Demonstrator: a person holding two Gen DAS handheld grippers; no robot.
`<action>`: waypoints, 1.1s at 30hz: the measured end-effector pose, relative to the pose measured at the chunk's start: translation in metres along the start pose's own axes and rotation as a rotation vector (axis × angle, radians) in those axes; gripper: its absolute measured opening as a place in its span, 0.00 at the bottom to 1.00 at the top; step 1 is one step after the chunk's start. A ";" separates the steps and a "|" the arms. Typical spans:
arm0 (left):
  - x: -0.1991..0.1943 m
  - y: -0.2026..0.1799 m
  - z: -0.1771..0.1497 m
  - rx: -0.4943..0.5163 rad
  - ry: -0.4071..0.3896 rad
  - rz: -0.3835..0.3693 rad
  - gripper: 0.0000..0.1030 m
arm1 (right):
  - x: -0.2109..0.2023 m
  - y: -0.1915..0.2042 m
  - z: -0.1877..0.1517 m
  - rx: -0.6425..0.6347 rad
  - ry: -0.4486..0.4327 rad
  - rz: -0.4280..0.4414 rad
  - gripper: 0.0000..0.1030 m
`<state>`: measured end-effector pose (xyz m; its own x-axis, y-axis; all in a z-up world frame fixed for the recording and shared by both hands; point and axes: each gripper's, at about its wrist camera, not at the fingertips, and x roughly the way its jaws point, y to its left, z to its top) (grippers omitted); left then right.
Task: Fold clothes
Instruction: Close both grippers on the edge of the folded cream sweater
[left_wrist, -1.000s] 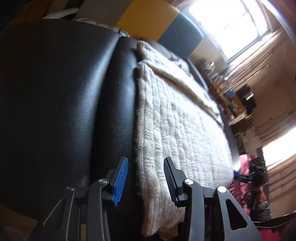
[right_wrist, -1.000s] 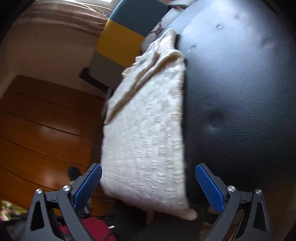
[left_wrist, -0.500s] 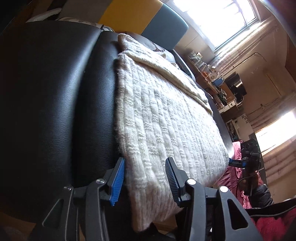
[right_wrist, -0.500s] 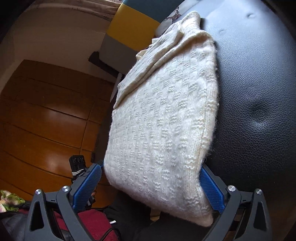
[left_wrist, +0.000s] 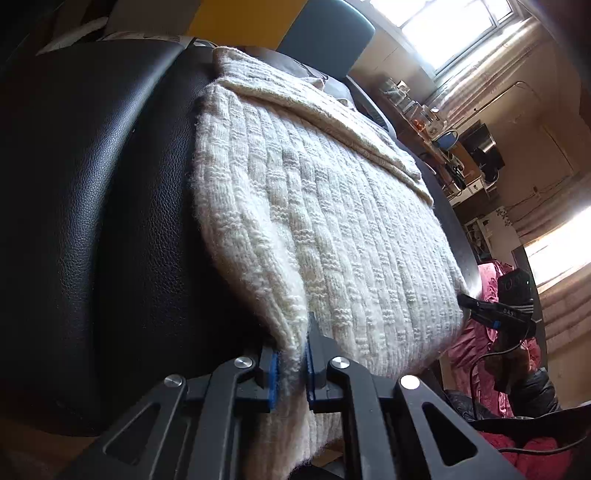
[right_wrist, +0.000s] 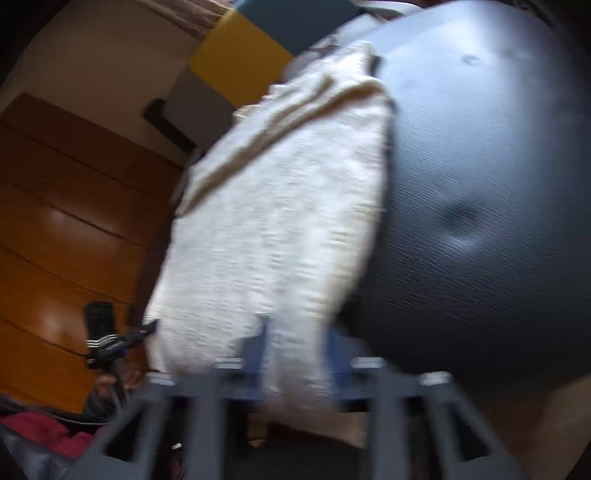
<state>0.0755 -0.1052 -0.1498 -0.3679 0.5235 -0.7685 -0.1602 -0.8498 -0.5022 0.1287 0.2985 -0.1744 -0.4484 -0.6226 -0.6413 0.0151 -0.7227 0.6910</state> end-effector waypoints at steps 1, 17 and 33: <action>0.001 -0.001 0.000 0.003 -0.002 0.008 0.09 | -0.001 -0.005 -0.003 0.011 -0.002 0.008 0.11; -0.005 -0.014 -0.008 0.051 0.027 0.021 0.08 | -0.008 0.019 -0.014 -0.101 -0.014 -0.065 0.12; -0.064 -0.005 0.035 0.016 -0.102 -0.370 0.08 | -0.024 0.049 0.036 -0.049 -0.064 0.213 0.12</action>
<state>0.0673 -0.1364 -0.0844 -0.3716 0.7867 -0.4929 -0.3130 -0.6060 -0.7313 0.1083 0.2891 -0.1130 -0.4858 -0.7436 -0.4594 0.1579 -0.5916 0.7906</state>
